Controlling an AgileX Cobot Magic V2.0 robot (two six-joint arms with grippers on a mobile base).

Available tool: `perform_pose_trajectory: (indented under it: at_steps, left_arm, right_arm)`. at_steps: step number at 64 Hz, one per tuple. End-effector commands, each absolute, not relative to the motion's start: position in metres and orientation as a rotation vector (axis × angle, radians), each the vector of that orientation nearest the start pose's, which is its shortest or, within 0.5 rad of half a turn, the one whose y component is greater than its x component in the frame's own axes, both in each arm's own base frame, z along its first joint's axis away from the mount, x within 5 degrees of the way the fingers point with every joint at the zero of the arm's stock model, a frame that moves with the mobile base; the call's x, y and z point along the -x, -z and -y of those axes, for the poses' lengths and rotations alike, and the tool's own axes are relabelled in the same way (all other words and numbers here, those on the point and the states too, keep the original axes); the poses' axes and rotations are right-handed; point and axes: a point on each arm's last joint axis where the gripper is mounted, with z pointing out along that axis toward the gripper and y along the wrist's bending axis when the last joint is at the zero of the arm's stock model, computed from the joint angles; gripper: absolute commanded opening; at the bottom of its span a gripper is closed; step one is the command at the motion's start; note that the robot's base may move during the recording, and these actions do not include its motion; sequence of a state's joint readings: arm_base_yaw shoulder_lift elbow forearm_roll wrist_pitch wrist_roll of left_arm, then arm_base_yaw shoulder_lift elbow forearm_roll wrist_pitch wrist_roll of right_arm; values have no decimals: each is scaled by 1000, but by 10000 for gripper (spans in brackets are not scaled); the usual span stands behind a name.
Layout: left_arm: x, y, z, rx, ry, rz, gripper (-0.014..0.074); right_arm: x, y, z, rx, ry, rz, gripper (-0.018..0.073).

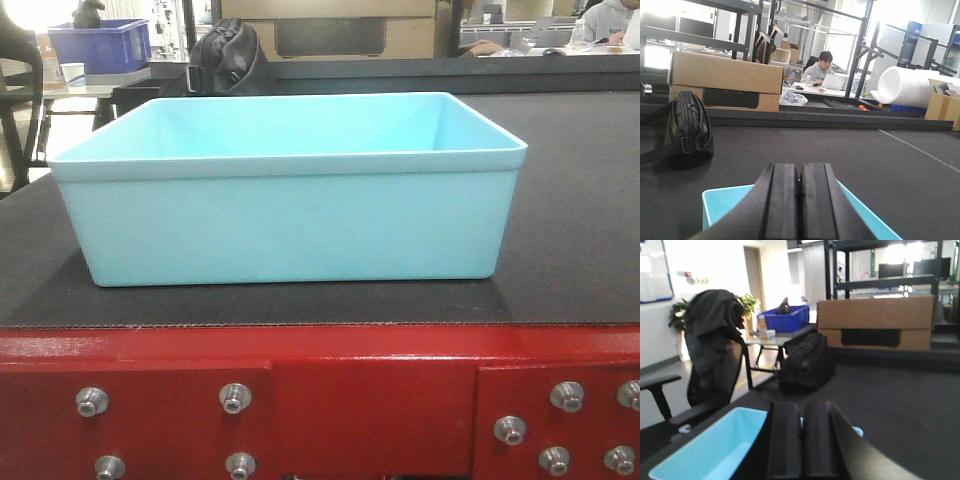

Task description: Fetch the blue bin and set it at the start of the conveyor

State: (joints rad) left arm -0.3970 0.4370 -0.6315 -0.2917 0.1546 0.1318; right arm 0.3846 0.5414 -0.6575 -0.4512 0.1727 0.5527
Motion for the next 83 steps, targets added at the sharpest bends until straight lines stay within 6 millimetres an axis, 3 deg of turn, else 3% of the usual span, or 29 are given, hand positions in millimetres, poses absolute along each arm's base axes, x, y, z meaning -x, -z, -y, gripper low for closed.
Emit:
perform_pose_trajectory:
  at_steps: [1, 18, 33, 59, 83]
  left_arm:
    - [-76, -381, 36, -203, 485, -1424, -111]
    - [-76, -381, 36, -203, 485, -1424, -111]
    - [-76, -381, 36, -203, 485, -1424, -111]
    - [-76, -381, 36, -203, 485, -1424, -111]
    - [-76, -382, 36, -201, 486, -1417, -111]
  right_arm:
    - [-106, -363, -29, 174, -224, -1615, -163]
    - [-105, -323, -13, 142, -44, -1501, -163]
    - [-84, -283, 3, -16, 43, -1494, -163]
    - [-60, -217, 5, -47, 77, -1477, -163]
    - [-56, -215, 3, -21, 71, -1468, -163]
